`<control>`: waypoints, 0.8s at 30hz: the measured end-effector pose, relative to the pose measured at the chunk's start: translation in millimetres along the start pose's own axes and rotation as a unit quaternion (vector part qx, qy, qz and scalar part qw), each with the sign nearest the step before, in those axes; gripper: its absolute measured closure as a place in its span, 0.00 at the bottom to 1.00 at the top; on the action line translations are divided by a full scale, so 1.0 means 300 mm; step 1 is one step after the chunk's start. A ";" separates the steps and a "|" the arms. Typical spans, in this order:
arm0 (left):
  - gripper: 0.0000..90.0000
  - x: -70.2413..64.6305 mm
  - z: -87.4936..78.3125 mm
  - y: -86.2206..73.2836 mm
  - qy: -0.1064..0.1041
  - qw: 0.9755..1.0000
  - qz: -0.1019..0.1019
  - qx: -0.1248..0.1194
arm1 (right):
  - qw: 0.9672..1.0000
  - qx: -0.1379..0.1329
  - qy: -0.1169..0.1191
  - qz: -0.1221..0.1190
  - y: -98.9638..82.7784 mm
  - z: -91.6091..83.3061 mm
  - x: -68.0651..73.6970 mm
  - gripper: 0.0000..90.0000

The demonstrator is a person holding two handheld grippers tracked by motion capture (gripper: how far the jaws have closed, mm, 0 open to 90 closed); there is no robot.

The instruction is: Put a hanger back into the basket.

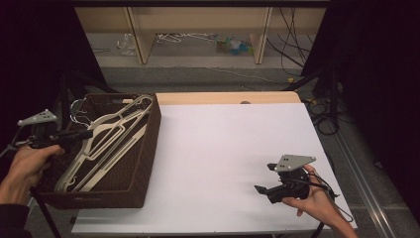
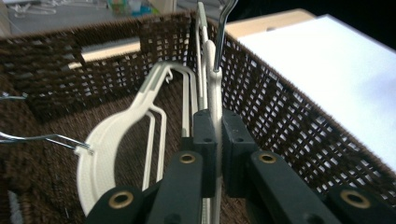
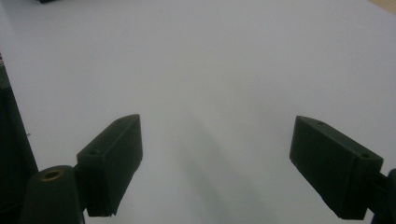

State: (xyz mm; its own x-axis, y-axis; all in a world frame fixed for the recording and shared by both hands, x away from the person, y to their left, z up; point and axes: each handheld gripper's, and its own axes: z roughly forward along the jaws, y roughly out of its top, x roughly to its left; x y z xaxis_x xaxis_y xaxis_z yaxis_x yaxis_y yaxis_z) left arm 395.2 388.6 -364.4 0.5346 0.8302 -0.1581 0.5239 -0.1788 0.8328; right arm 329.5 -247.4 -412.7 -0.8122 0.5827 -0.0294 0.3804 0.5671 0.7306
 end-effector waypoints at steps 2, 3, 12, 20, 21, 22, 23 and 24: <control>0.95 0.002 0.028 -0.010 0.004 1.000 0.002 0.014 | 1.000 0.001 0.001 -0.001 -0.001 0.001 0.001 0.20; 0.95 0.007 0.044 -0.020 0.005 1.000 -0.002 0.017 | 1.000 0.002 0.002 -0.002 -0.001 0.002 0.001 0.20; 0.93 0.037 0.100 -0.048 0.050 0.998 -0.036 0.020 | 1.000 0.002 0.005 -0.003 -0.007 0.001 0.001 0.20; 0.85 0.069 0.112 -0.082 0.136 0.990 -0.021 0.038 | 1.000 0.002 0.013 -0.007 -0.007 0.000 0.006 0.20; 0.78 0.074 0.109 -0.085 0.140 0.989 -0.021 0.047 | 1.000 0.001 0.011 -0.006 -0.007 0.000 0.006 0.20; 0.78 0.077 0.109 -0.090 0.146 0.988 -0.024 0.048 | 1.000 0.001 0.011 -0.005 -0.007 0.001 0.006 0.20; 0.74 0.081 0.103 -0.095 0.155 0.986 -0.027 0.052 | 1.000 -0.001 0.011 -0.006 -0.009 0.003 0.004 0.20; 0.74 0.084 0.098 -0.097 0.157 0.986 -0.026 0.053 | 1.000 -0.001 0.011 -0.006 -0.009 0.003 0.004 0.20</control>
State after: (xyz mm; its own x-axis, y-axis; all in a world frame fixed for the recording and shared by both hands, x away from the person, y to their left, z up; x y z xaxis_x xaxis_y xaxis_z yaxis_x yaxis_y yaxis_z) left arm 412.8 399.2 -408.3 0.2824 0.9592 -0.0144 0.6213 -0.1715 0.7646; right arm 328.0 -247.6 -415.3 -0.8260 0.5633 -0.0229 0.3704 0.5729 0.7312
